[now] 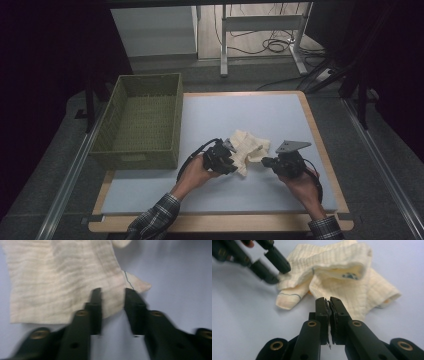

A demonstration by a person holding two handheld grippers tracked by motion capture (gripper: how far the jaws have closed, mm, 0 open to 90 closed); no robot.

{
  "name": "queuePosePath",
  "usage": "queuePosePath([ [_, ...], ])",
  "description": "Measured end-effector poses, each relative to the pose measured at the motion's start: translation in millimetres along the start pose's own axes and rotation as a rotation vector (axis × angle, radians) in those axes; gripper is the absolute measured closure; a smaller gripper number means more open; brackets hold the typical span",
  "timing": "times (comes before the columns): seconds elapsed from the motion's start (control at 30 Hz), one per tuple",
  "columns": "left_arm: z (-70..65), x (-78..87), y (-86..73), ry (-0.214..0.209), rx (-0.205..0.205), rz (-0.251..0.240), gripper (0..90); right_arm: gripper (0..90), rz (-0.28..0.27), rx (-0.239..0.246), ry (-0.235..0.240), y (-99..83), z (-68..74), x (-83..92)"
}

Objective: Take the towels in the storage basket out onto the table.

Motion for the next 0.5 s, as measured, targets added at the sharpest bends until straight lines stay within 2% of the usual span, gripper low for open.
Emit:
queuePosePath([
  [0.03, -2.1, -7.4, -0.7, 0.031, -0.014, 0.023, 56.3, 85.1, 0.01, 0.0, -0.007, -0.6, -2.4, 2.6],
  [0.07, -2.2, -11.0, -1.1, 0.051, -0.018, 0.036, 57.0, 85.1, 0.014, 0.004, -0.012, -1.1, -3.9, 3.2],
  [0.1, -2.2, -11.0, -1.1, 0.051, -0.018, 0.036, 60.7, 85.1, 0.02, 0.003, -0.015, -2.2, -5.1, 3.7],
  [0.13, -1.5, -12.7, -1.2, 0.079, -0.022, 0.038, 67.3, 85.1, 0.023, 0.002, -0.018, -3.2, -6.4, 4.2],
  [0.17, -0.6, -12.1, -1.1, 0.1, -0.017, 0.038, 67.3, 85.1, 0.023, 0.002, -0.018, -3.2, -6.4, 4.2],
  [0.27, 2.5, -3.2, -2.6, 0.083, 0.001, 0.037, 84.1, 85.2, 0.019, -0.017, -0.021, -8.0, -12.1, 8.7],
  [0.37, 5.1, 4.2, -3.5, 0.07, 0.014, 0.019, 84.5, 85.1, 0.011, -0.024, -0.02, -9.8, -15.2, 13.1],
  [0.4, 7.9, 13.2, -4.0, 0.056, 0.029, -0.005, 84.2, 85.1, 0.004, -0.035, -0.023, -10.8, -18.7, 18.6],
  [0.5, 12.3, 23.0, -4.4, 0.061, 0.047, -0.028, 84.0, 85.1, 0.0, -0.042, -0.03, -11.0, -22.9, 24.6],
])
Point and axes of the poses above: each handheld gripper's, and its own axes: x roughly backward along the jaws, y roughly out of its top, z roughly to its left, the point moved 7 cm from there along -x, roughly forward along the jaws, and after that the axes turned 15 degrees about z, right-handed, at the moved point
